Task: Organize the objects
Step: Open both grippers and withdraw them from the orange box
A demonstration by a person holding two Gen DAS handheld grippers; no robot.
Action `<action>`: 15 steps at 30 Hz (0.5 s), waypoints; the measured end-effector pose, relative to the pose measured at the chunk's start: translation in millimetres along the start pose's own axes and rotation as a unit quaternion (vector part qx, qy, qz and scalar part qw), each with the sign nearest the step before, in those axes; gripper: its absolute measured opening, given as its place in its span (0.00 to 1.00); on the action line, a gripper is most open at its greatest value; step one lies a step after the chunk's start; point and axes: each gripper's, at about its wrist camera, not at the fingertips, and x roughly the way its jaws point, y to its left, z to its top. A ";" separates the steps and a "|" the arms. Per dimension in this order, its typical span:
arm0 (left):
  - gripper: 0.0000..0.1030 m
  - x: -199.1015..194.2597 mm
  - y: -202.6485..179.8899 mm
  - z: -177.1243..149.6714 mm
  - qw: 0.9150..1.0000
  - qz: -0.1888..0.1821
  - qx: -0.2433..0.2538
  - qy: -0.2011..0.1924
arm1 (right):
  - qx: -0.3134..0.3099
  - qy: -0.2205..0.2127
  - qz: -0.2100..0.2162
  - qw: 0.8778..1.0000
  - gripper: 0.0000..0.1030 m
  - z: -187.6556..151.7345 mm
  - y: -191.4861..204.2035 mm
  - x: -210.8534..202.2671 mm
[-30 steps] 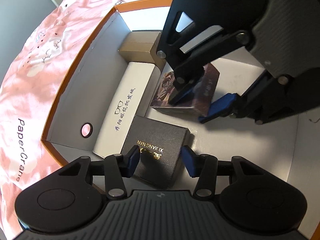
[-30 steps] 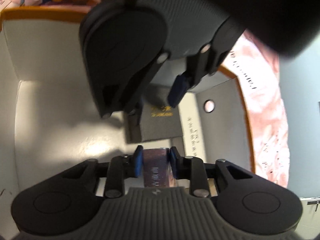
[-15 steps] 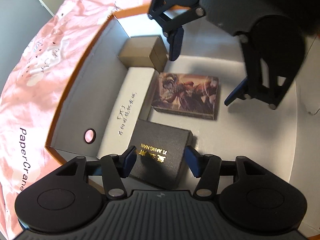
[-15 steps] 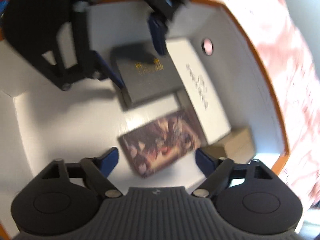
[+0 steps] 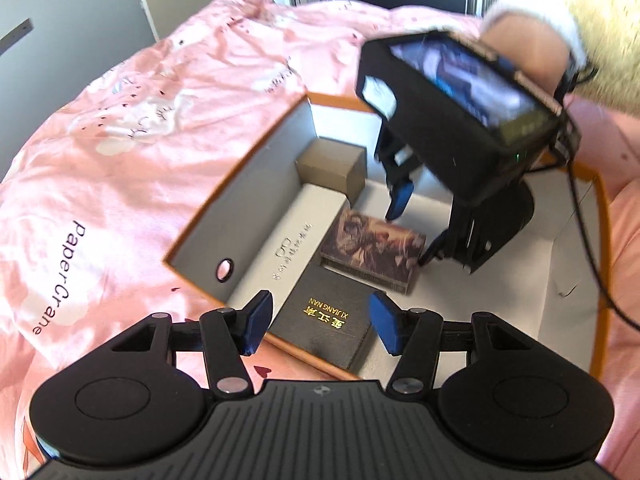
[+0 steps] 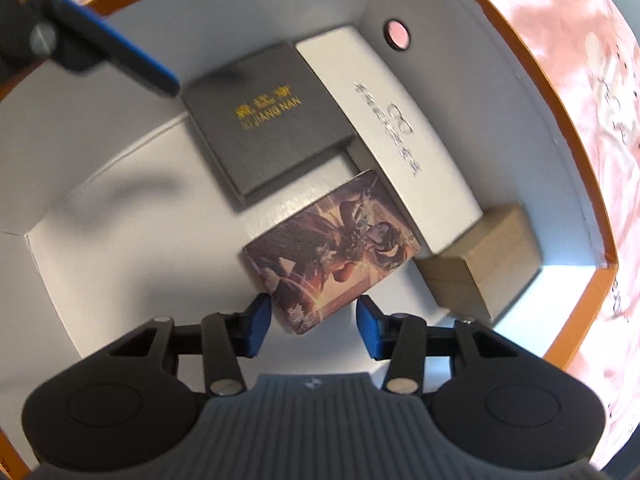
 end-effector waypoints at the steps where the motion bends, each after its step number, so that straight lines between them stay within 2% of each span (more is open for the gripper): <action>1: 0.64 -4.0 0.9 -0.4 1.000 0.000 -0.003 -0.003 | -0.008 -0.005 -0.001 1.000 0.48 2.4 1.8 -0.3; 7: 0.64 -19.7 11.8 -8.9 1.000 0.017 -0.022 0.001 | -0.019 -0.020 -0.001 1.000 0.48 16.7 5.7 -0.5; 10: 0.64 -18.2 16.8 -16.7 0.999 0.029 -0.030 0.004 | 0.007 -0.021 0.005 1.000 0.48 22.2 0.3 1.4; 13: 0.64 -16.6 18.9 -25.2 0.999 0.043 -0.028 0.010 | 0.057 -0.020 0.033 0.998 0.47 25.1 -12.3 4.4; 15: 0.64 -14.9 19.9 -29.1 0.998 0.052 -0.026 0.018 | 0.054 -0.021 0.031 0.998 0.47 26.1 -12.3 4.7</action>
